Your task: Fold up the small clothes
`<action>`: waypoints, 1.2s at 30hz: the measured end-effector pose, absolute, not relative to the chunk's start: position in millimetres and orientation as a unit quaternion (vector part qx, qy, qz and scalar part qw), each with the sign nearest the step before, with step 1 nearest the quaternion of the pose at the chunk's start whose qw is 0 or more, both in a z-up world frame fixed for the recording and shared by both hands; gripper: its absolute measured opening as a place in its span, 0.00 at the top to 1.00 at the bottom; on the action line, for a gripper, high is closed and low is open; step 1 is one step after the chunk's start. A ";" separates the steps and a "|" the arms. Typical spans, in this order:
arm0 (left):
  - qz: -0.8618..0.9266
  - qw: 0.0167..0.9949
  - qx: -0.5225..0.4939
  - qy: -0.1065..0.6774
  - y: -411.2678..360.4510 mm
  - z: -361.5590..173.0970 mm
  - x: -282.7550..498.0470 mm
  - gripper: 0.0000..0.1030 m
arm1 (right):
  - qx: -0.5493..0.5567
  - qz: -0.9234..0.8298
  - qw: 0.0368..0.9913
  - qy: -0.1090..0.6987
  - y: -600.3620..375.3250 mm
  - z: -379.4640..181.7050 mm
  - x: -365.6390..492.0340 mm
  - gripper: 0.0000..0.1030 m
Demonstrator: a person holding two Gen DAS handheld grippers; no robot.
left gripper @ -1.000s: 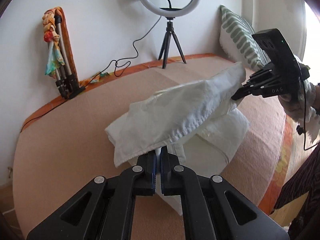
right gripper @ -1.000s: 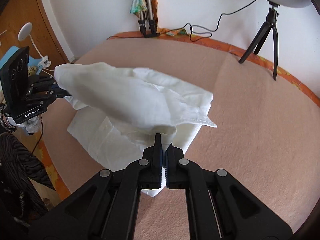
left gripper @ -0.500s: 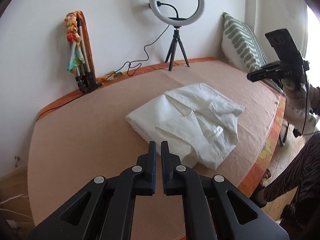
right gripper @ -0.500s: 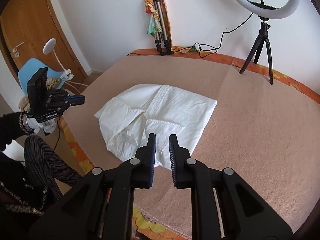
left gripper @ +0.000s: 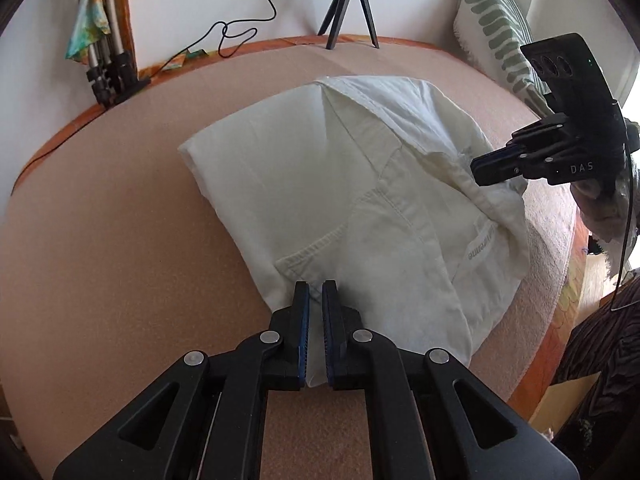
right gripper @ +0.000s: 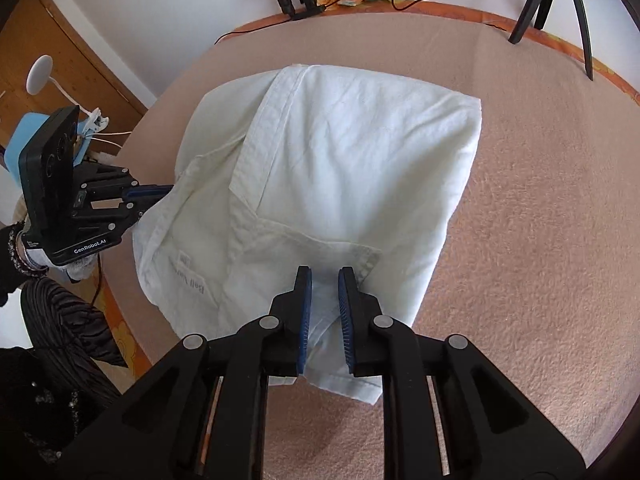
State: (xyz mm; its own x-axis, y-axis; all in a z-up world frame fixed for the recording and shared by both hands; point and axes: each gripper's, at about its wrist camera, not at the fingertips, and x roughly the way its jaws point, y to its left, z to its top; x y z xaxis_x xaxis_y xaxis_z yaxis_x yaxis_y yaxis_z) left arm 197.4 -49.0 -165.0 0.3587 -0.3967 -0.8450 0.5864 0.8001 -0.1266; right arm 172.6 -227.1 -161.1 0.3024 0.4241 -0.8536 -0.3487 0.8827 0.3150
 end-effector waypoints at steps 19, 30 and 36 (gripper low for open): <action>-0.285 0.822 0.047 0.491 -120.2 -161.7 305.2 0.95 | 0.048 0.217 0.826 0.518 -211.5 -167.6 292.4 0.86; -0.205 0.844 0.008 0.496 -42.6 -161.3 312.3 0.95 | 0.109 0.129 0.832 0.528 -296.8 -166.5 299.7 0.85; -0.172 0.847 -0.065 0.498 16.4 -150.2 299.5 0.95 | 0.184 0.120 0.832 0.509 -336.6 -150.8 262.5 0.50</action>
State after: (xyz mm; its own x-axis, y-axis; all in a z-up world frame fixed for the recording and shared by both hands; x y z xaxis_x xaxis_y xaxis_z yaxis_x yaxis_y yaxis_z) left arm 299.5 16.4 -150.2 0.4448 -0.3559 -0.8219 0.2258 0.9326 -0.2816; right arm 262.5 -336.6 -150.8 0.4535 0.3868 -0.8030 -0.0120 0.9035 0.4284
